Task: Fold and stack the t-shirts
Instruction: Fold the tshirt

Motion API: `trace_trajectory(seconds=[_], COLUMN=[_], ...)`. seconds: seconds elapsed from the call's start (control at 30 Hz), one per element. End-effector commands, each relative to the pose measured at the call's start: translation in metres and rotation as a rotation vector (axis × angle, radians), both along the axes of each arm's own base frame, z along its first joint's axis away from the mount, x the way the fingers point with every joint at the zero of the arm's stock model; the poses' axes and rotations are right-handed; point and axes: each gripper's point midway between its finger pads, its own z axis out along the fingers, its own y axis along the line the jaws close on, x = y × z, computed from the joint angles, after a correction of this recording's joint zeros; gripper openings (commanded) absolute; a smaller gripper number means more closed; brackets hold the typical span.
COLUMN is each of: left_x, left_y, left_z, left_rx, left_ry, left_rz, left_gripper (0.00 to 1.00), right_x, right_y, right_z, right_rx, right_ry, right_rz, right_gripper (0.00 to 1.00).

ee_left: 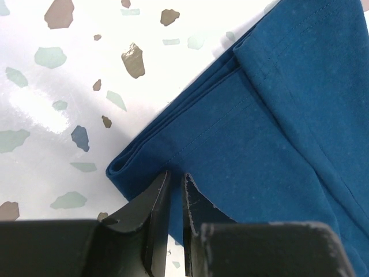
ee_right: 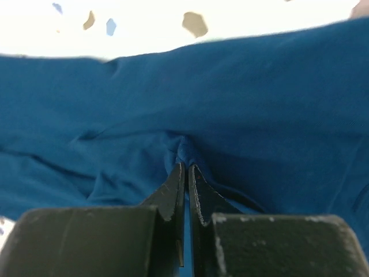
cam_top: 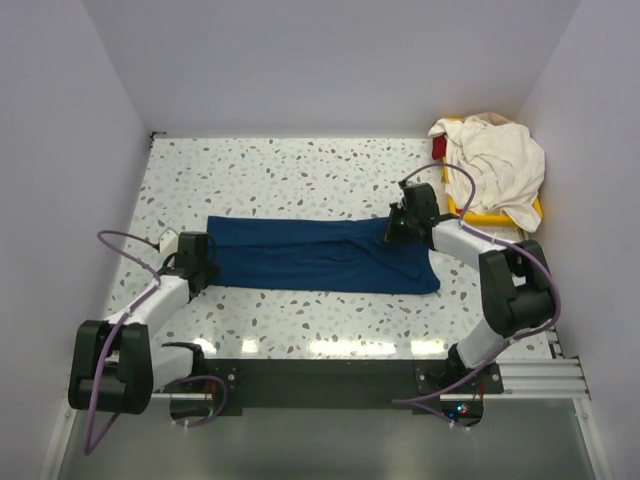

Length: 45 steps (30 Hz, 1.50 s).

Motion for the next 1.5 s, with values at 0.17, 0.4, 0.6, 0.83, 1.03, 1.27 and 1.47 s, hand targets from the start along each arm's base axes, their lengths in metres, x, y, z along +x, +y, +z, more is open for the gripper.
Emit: trace_trajectory(seconds=[0.17, 0.4, 0.6, 0.83, 1.03, 1.27, 1.47], left_x=[-0.001, -0.003, -0.005, -0.001, 0.014, 0.055, 0.079], left_y=[0.003, 0.003, 0.002, -0.001, -0.004, -0.027, -0.081], left_z=[0.008, 0.009, 0.008, 0.014, 0.037, 0.076, 0.063], left_rx=[0.011, 0.014, 0.012, 0.003, 0.009, -0.018, -0.021], left_ry=[-0.030, -0.032, -0.034, -0.059, -0.109, -0.220, -0.163], left_rz=[0.019, 0.014, 0.009, -0.016, -0.051, -0.190, -0.365], left_gripper=[0.17, 0.17, 0.17, 0.23, 0.29, 0.34, 0.33], right_x=[-0.044, -0.083, -0.106, -0.112, -0.108, -0.097, -0.088], right_y=[0.048, 0.069, 0.079, 0.075, 0.054, 0.026, 0.012], right_z=[0.039, 0.032, 0.015, 0.025, 0.064, 0.048, 0.022], right_rx=[0.091, 0.092, 0.073, 0.039, -0.003, -0.140, -0.120], right_ry=[-0.104, -0.115, -0.102, -0.134, -0.200, -0.124, -0.050], right_rz=[0.096, 0.153, 0.204, 0.222, 0.145, -0.005, -0.096], right_gripper=[0.00, 0.00, 0.00, 0.37, 0.46, 0.48, 0.49])
